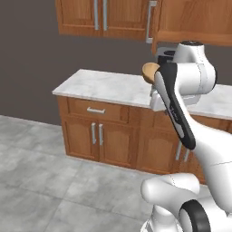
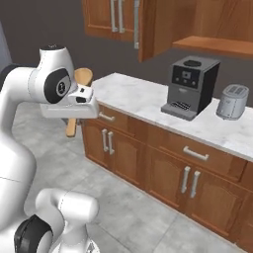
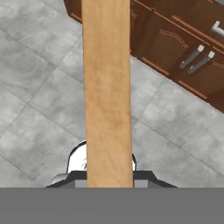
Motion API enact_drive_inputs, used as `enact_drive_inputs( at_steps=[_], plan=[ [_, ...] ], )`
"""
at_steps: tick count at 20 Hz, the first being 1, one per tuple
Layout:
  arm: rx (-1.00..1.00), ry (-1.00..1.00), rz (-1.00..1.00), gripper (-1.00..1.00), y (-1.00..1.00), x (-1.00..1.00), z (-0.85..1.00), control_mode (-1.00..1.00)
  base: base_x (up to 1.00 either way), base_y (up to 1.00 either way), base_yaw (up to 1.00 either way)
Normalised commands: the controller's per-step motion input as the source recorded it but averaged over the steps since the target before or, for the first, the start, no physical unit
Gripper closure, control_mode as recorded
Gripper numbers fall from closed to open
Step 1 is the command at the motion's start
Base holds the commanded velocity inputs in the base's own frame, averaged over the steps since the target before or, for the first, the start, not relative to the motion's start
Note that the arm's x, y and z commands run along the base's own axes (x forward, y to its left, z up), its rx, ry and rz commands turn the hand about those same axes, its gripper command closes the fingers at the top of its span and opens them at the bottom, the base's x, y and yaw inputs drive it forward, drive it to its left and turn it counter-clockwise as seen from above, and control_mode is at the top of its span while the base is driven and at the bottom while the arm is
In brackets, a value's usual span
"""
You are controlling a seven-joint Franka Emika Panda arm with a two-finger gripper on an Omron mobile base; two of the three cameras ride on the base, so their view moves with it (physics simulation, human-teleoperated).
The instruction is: Organize the utensils by type. Pick up the wooden spoons from the counter and place them in the open cabinet. Then pick up the metallic utensils from the counter and place them in the open drawer.
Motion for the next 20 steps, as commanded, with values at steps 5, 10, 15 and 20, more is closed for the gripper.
enact_drive_inputs(
  at_steps=[5, 10, 15, 20],
  plan=[
    [0.0, 0.0, 0.0, 1.0, 0.0, 0.0, 0.0, 1.0, 0.32, -0.8, -0.26],
    [0.0, 0.0, 0.0, 1.0, 0.0, 0.0, 0.0, 1.0, 0.58, -0.54, -0.27],
    [0.0, 0.0, 0.0, 1.0, 0.0, 0.0, 0.0, 1.0, 0.59, -0.07, -0.23],
    [0.0, 0.0, 0.0, 1.0, 0.0, 0.0, 0.0, 1.0, 0.12, -0.15, -0.39]
  ],
)
